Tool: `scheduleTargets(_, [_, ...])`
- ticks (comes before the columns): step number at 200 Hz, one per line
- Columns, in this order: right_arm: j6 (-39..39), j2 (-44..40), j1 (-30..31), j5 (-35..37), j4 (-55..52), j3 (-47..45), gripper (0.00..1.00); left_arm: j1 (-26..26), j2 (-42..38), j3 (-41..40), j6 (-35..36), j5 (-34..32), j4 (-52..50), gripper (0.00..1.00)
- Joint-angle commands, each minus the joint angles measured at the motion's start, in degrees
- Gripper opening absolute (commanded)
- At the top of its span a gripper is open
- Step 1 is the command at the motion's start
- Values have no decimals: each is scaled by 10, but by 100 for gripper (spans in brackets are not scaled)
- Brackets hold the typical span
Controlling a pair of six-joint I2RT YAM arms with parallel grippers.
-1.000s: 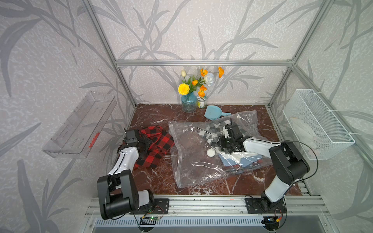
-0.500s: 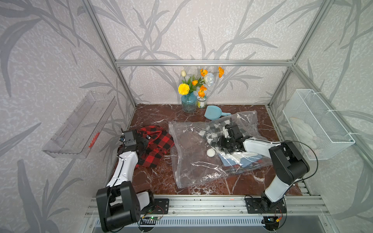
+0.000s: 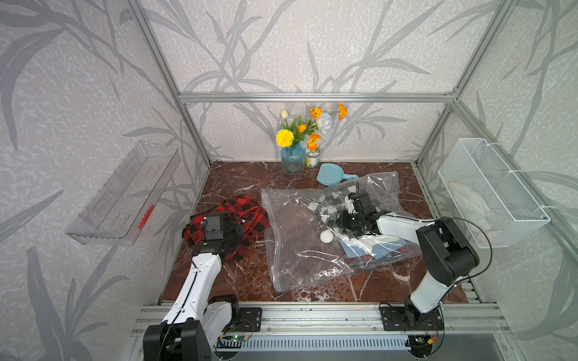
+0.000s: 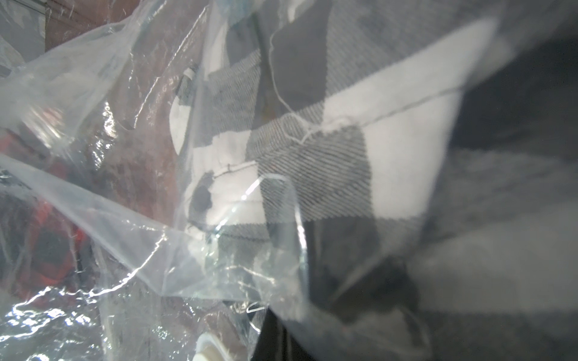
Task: Take the shirt out of the vacuum bag
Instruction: Place the shirt at the center of the board.
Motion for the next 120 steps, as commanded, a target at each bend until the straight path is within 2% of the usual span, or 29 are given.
scheduleTargets(1, [-14,34,0,7,-84,-15,0,-16,-2,-28,-20,4,-3,0])
scheduleTargets(32, [-2,32,0,-3,-82,-8,0,-17,-2,-48,-6,11,-8,1])
scheduleTargets(44, [0,31,0,-6,-80,-7,0,-17,-3,-51,2,14,-17,9])
scheduleTargets(53, [1,29,0,-8,-79,-7,0,-17,-7,-51,5,14,-28,21])
scheduleTargets(67, [-1,24,0,-7,-81,-8,0,-16,-31,-40,16,7,-53,54])
scheduleTargets(80, [-4,16,0,-5,-84,-9,2,-16,-66,-21,24,-20,-99,71])
scheduleTargets(84, [-5,14,-1,-4,-85,-8,3,-17,-77,-15,25,-31,-113,81])
scheduleTargets(95, [-10,9,-1,-3,-89,-8,4,-14,-111,2,31,-59,-155,98])
scheduleTargets(120, [-17,1,-1,-4,-98,-4,7,19,-125,65,69,-91,-241,100])
